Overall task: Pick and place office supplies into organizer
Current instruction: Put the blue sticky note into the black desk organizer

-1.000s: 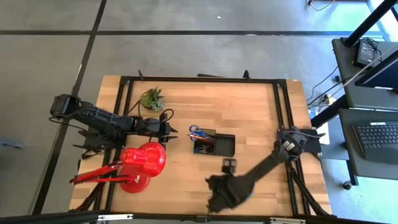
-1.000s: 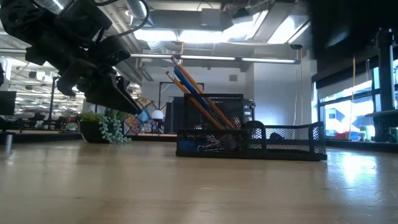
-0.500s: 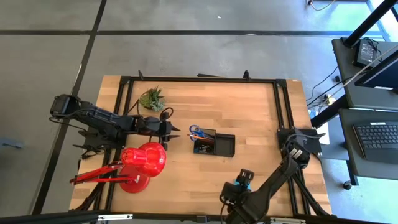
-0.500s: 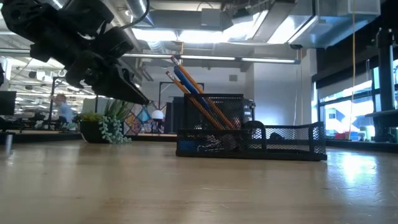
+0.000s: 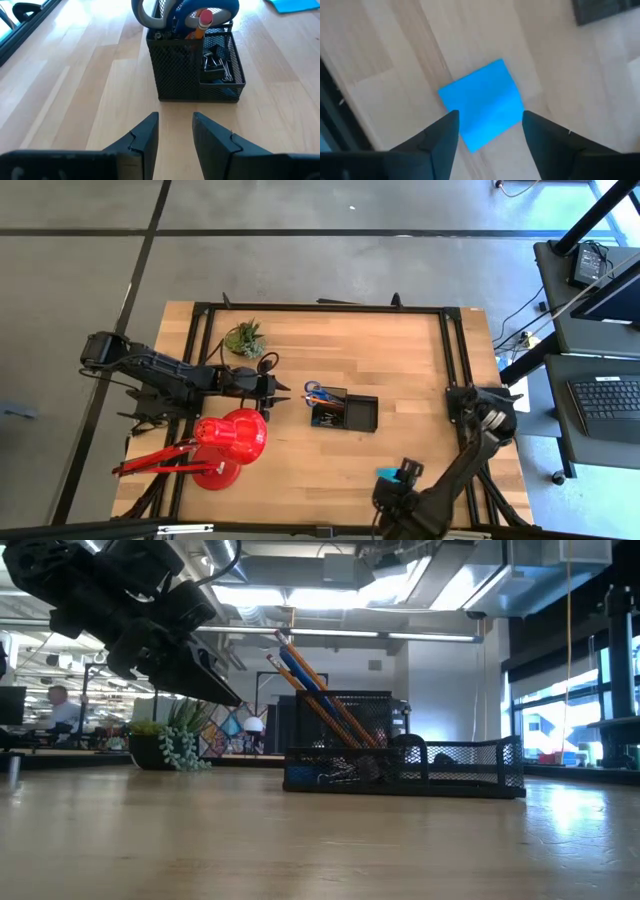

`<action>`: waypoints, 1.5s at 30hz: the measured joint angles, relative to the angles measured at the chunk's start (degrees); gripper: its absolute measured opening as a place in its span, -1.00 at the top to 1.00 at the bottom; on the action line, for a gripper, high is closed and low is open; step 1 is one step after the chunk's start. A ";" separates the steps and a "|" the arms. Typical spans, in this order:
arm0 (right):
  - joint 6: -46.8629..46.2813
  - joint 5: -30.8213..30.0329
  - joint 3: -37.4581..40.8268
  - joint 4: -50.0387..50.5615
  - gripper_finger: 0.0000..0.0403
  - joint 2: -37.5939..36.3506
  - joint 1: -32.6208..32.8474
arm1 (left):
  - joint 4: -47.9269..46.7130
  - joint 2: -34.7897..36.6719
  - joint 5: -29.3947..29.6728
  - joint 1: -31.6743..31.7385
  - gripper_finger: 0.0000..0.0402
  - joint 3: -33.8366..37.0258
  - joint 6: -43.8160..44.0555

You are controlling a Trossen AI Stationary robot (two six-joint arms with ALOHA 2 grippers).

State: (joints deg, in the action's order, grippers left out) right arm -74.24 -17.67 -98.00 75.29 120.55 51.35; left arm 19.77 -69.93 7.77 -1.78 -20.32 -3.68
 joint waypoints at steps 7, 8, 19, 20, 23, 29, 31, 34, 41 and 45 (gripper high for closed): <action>5.73 -1.90 14.80 -13.49 -0.02 -6.53 2.54 | -0.22 0.00 -0.02 0.00 0.44 0.00 0.51; 6.86 -1.62 16.01 -14.41 -0.02 -6.49 2.70 | -0.22 0.00 -0.02 0.00 0.44 0.00 0.94; 5.19 -1.51 17.75 -15.99 -0.01 -6.68 3.69 | -0.26 0.00 0.00 0.00 0.43 0.00 1.44; 4.31 -1.52 17.76 -16.02 -0.01 -6.68 3.65 | -0.26 0.00 0.00 0.00 0.44 0.00 1.44; 3.91 -0.87 19.35 -18.47 -0.01 -6.71 3.00 | -0.26 0.01 0.00 0.00 0.44 0.00 1.44; 3.95 2.48 25.23 -29.39 -0.01 -6.95 0.85 | -0.29 0.02 -0.02 0.00 0.44 0.00 1.59; 4.27 2.31 25.95 -30.83 -0.01 -7.02 0.57 | -0.32 0.02 -0.01 0.00 0.44 0.00 1.57; 5.88 2.29 25.68 -30.76 -0.01 -6.97 0.55 | -0.31 0.02 -0.02 0.00 0.44 0.00 1.57; 7.02 2.89 24.04 -31.55 -0.01 -6.53 0.51 | -0.31 0.02 0.00 0.00 0.44 0.00 1.51; 7.02 2.94 24.00 -32.46 -0.01 -6.53 0.51 | -0.31 0.02 0.00 0.00 0.43 0.01 1.47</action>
State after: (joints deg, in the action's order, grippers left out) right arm -67.22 -14.73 -74.00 42.83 114.02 51.86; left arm 19.46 -69.91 7.77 -1.78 -20.31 -2.21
